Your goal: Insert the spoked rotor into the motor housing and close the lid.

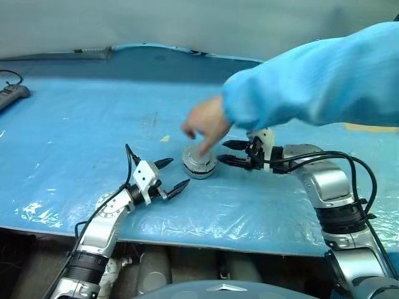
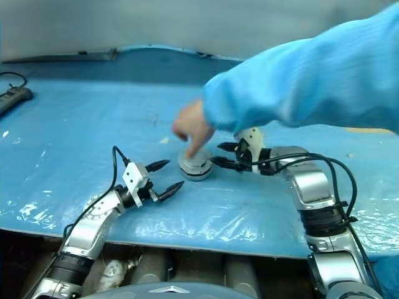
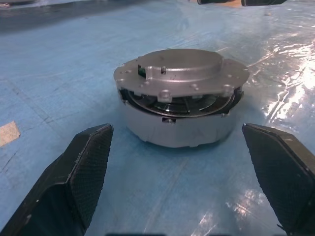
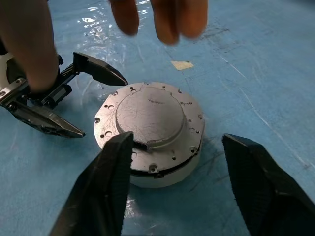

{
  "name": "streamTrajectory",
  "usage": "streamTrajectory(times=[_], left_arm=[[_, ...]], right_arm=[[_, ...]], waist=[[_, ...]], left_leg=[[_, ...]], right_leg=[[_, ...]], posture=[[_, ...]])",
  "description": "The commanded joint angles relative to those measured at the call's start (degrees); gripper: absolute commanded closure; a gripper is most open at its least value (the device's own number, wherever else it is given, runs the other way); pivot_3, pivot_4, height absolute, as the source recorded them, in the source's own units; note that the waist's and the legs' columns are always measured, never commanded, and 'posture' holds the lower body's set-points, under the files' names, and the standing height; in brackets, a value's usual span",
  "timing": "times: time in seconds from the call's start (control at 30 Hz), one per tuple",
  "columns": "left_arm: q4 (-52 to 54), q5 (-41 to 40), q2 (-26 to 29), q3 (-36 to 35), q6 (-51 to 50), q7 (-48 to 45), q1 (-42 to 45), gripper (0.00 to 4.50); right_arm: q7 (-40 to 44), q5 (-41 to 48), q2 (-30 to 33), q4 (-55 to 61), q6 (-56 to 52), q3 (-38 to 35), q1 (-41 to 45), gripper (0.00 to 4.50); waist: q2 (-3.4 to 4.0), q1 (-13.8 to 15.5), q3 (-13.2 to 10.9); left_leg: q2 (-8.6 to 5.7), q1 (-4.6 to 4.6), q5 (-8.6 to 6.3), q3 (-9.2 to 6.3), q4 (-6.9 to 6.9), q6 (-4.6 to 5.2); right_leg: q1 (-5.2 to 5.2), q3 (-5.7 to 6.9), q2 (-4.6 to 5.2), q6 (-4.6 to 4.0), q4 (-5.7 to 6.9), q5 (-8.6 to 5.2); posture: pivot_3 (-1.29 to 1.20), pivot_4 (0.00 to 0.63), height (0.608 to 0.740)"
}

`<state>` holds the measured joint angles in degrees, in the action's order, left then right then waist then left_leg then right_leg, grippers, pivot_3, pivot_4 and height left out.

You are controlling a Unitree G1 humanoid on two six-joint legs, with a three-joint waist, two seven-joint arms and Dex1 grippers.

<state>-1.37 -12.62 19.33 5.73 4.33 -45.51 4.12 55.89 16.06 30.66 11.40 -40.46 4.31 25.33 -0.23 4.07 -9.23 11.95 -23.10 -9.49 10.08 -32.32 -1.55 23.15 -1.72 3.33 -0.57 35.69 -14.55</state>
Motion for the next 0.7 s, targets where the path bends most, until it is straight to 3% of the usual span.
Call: streamTrajectory(times=[0.03,0.07,0.7], left_arm=[[0.7,-1.0,0.0,-0.1,0.4,-0.6,0.5,0.0],[0.5,-1.0,0.0,-0.1,0.4,-0.6,0.6,0.0],[-0.6,-0.8,0.0,-0.3,1.2,-1.0,1.2,0.0]], right_arm=[[-1.2,2.1,0.9,3.0,-0.9,-1.2,0.2,0.4],[-1.4,2.2,1.1,3.1,-1.0,-1.0,0.1,0.02],[-2.8,2.2,2.2,2.4,0.1,1.2,-0.6,0.02]], waist=[[0.0,0.0,0.0],[0.0,0.0,0.0],[0.0,0.0,0.0]], left_leg=[[0.01,0.01,0.0,0.0,0.0,0.0],[0.0,0.02,0.0,0.0,0.0,0.0],[-0.06,-0.01,0.0,-0.01,-0.05,0.01]], right_leg=[[0.0,0.0,0.0,0.0,0.01,0.0],[0.0,0.0,0.0,0.0,0.01,0.0],[-0.03,0.0,0.06,0.0,0.03,0.0]], posture=[[0.0,0.15,0.74],[0.0,0.15,0.74],[0.0,0.15,0.74]])
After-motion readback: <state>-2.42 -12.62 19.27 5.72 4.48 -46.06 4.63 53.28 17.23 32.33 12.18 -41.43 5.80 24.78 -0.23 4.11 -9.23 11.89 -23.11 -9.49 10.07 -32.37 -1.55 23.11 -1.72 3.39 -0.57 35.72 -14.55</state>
